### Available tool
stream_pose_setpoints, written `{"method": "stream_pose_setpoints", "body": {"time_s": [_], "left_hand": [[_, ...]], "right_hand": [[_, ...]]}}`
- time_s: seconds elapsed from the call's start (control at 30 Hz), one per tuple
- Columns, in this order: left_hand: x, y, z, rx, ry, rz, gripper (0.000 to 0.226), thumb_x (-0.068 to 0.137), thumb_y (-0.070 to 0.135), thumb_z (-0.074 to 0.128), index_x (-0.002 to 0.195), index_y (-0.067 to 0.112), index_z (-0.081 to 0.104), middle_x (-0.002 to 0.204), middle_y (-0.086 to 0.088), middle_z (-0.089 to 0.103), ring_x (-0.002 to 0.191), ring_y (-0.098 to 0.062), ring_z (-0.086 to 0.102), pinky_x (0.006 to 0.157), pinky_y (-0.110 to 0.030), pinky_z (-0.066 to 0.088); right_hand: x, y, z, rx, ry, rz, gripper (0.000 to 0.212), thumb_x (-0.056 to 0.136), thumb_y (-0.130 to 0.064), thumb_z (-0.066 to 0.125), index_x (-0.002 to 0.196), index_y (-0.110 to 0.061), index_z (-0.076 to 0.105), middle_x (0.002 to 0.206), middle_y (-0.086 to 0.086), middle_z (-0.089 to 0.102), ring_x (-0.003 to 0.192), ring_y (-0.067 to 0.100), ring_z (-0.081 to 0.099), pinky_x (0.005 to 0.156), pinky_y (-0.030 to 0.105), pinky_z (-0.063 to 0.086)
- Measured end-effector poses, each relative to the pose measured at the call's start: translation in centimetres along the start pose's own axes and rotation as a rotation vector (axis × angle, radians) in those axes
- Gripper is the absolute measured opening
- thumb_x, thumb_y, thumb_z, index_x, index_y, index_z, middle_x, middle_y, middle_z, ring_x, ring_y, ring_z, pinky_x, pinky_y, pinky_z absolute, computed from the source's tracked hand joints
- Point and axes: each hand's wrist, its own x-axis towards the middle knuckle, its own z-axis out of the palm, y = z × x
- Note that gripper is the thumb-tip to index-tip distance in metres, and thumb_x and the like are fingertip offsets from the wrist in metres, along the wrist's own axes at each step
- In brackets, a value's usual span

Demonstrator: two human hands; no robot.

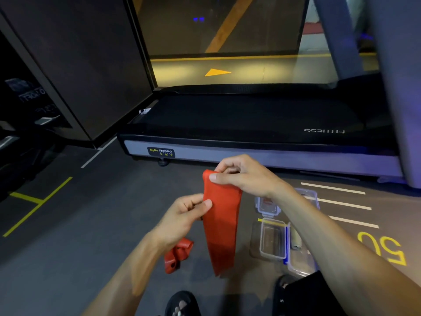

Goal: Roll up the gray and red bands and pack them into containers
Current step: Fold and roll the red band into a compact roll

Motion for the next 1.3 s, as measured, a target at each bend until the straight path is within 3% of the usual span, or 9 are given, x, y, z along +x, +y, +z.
{"method": "stream_pose_setpoints", "body": {"time_s": [0.3, 0.43, 0.6, 0.67, 0.8, 0.97, 1.03, 1.2, 1.3], "left_hand": [[0.5, -0.2, 0.6, 0.050, 0.134, 0.071, 0.029, 0.095, 0.018, 0.061, 0.107, -0.006, 0.070, 0.097, -0.028, 0.074, 0.083, -0.025, 0.070, 0.082, -0.035, 0.058], [0.7, -0.6, 0.4, 0.012, 0.225, 0.051, 0.025, 0.092, 0.027, 0.074, 0.099, 0.007, 0.061, 0.075, -0.024, 0.064, 0.073, -0.030, 0.058, 0.079, -0.045, 0.049], [0.6, -0.3, 0.5, 0.005, 0.121, 0.011, 0.035, 0.095, 0.023, 0.062, 0.128, 0.013, 0.055, 0.084, -0.016, 0.075, 0.080, -0.027, 0.071, 0.085, -0.045, 0.056], [0.4, 0.1, 0.6, -0.095, 0.044, -0.037, 0.027, 0.102, 0.018, 0.052, 0.124, 0.005, 0.059, 0.081, -0.006, 0.074, 0.077, -0.016, 0.071, 0.082, -0.036, 0.058], [0.4, -0.2, -0.2, -0.265, 0.011, -0.134, 0.033, 0.086, 0.010, 0.054, 0.116, -0.004, 0.061, 0.102, -0.024, 0.064, 0.092, -0.032, 0.065, 0.086, -0.039, 0.055], [0.3, -0.2, -0.5, 0.204, 0.055, 0.029, 0.013, 0.095, 0.007, 0.067, 0.102, -0.003, 0.071, 0.079, -0.019, 0.070, 0.077, -0.020, 0.066, 0.078, -0.033, 0.056], [0.4, 0.4, -1.2, 0.331, 0.008, 0.069, 0.016, 0.099, 0.011, 0.064, 0.103, -0.001, 0.074, 0.087, -0.020, 0.075, 0.078, -0.019, 0.070, 0.079, -0.033, 0.058], [0.2, 1.7, -2.2, 0.769, -0.030, 0.170, 0.016, 0.099, 0.020, 0.066, 0.092, 0.027, 0.077, 0.086, 0.007, 0.077, 0.082, -0.009, 0.074, 0.079, -0.035, 0.058], [0.2, 2.3, -2.1, 0.775, -0.013, 0.262, 0.012, 0.088, 0.035, 0.070, 0.099, 0.032, 0.075, 0.097, 0.008, 0.070, 0.087, -0.012, 0.068, 0.079, -0.036, 0.056]], "right_hand": [[0.0, 0.2, -0.2, 0.008, 0.027, -0.032, 0.022, 0.092, -0.035, 0.077, 0.091, -0.013, 0.075, 0.085, 0.015, 0.075, 0.069, 0.010, 0.061, 0.072, 0.030, 0.045], [0.0, 0.2, -0.4, 0.022, 0.039, -0.036, 0.023, 0.092, -0.035, 0.076, 0.090, -0.012, 0.075, 0.085, 0.015, 0.075, 0.068, 0.010, 0.061, 0.070, 0.029, 0.045], [0.1, 0.2, -0.3, 0.010, 0.019, -0.046, 0.021, 0.094, -0.034, 0.075, 0.091, -0.014, 0.075, 0.079, 0.005, 0.075, 0.068, 0.006, 0.062, 0.068, 0.025, 0.046], [0.2, 0.3, -0.4, 0.012, 0.022, -0.067, 0.020, 0.094, -0.034, 0.075, 0.092, -0.015, 0.075, 0.085, 0.009, 0.076, 0.071, 0.008, 0.063, 0.071, 0.030, 0.046], [0.1, 0.1, -0.5, 0.007, -0.004, -0.114, 0.016, 0.094, -0.031, 0.075, 0.095, -0.015, 0.076, 0.091, 0.008, 0.077, 0.078, 0.008, 0.065, 0.075, 0.030, 0.048], [-0.2, -0.5, -0.3, -0.028, -0.077, -0.164, 0.015, 0.093, -0.030, 0.076, 0.098, -0.015, 0.076, 0.092, 0.005, 0.078, 0.082, 0.014, 0.070, 0.078, 0.036, 0.055], [-0.3, -0.7, -0.5, -0.030, -0.108, -0.173, 0.015, 0.093, -0.027, 0.076, 0.098, -0.013, 0.076, 0.093, 0.007, 0.078, 0.083, 0.013, 0.070, 0.079, 0.036, 0.055], [-0.7, -1.0, -0.8, -0.039, -0.150, -0.195, 0.016, 0.095, -0.024, 0.075, 0.099, -0.009, 0.076, 0.094, 0.010, 0.077, 0.083, 0.016, 0.070, 0.079, 0.036, 0.054], [-0.8, -1.2, -0.9, -0.043, -0.153, -0.217, 0.015, 0.095, -0.024, 0.074, 0.100, -0.010, 0.076, 0.093, 0.007, 0.078, 0.083, 0.015, 0.071, 0.078, 0.030, 0.053]]}}
